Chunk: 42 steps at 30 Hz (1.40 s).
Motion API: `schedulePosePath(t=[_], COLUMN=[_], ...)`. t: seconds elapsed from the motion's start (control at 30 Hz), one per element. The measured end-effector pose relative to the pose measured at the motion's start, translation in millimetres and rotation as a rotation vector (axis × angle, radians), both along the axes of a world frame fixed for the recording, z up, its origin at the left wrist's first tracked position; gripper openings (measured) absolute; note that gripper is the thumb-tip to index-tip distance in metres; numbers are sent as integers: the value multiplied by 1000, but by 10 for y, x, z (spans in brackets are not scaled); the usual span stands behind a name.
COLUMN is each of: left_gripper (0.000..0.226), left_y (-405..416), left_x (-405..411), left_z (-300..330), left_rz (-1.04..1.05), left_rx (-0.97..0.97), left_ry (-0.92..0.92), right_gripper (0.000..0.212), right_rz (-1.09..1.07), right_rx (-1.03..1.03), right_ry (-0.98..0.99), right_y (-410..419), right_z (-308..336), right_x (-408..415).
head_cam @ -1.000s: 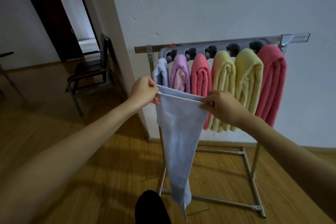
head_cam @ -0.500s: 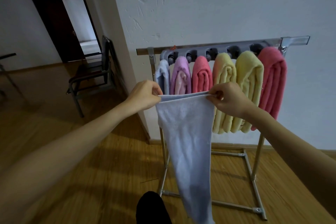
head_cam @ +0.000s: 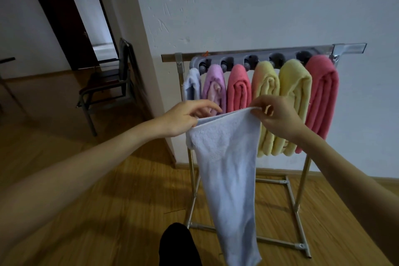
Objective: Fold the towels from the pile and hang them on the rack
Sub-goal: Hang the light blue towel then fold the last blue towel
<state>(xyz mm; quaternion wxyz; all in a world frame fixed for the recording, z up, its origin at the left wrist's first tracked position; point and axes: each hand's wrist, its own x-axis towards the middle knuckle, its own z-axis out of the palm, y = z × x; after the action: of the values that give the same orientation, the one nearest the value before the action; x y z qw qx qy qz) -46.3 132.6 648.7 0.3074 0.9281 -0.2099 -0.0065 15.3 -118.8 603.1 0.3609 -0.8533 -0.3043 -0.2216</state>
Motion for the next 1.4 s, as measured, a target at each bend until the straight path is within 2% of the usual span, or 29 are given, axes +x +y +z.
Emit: schedulePosePath(t=[0.17, 0.33, 0.5, 0.63, 0.83, 1.03, 1.4], left_gripper=[68, 59, 61, 64, 77, 77, 67], left_y=[-30, -104, -169, -211, -220, -272, -258], left_x=[-49, -50, -5, 56, 126, 133, 142], left_z=[-38, -43, -88, -185, -327, -385, -389], left_rz=[-146, -58, 121, 211, 294, 321, 293], left_rx=[148, 214, 128, 59, -199, -333, -429], left_ry=[58, 89, 141, 227, 374, 359, 306], right_gripper=[20, 20, 17, 22, 17, 14, 9], right_rz=[-9, -34, -29, 12, 118, 168, 259], right_rx=[247, 303, 289, 417, 546, 465, 429], right_ry=[93, 101, 92, 229, 420, 346, 203], right_y=[104, 212, 215, 240, 396, 571, 738], right_z=[-30, -75, -159, -227, -312, -368, -430], right_x=[-45, -106, -105, -173, -235, -308, -355])
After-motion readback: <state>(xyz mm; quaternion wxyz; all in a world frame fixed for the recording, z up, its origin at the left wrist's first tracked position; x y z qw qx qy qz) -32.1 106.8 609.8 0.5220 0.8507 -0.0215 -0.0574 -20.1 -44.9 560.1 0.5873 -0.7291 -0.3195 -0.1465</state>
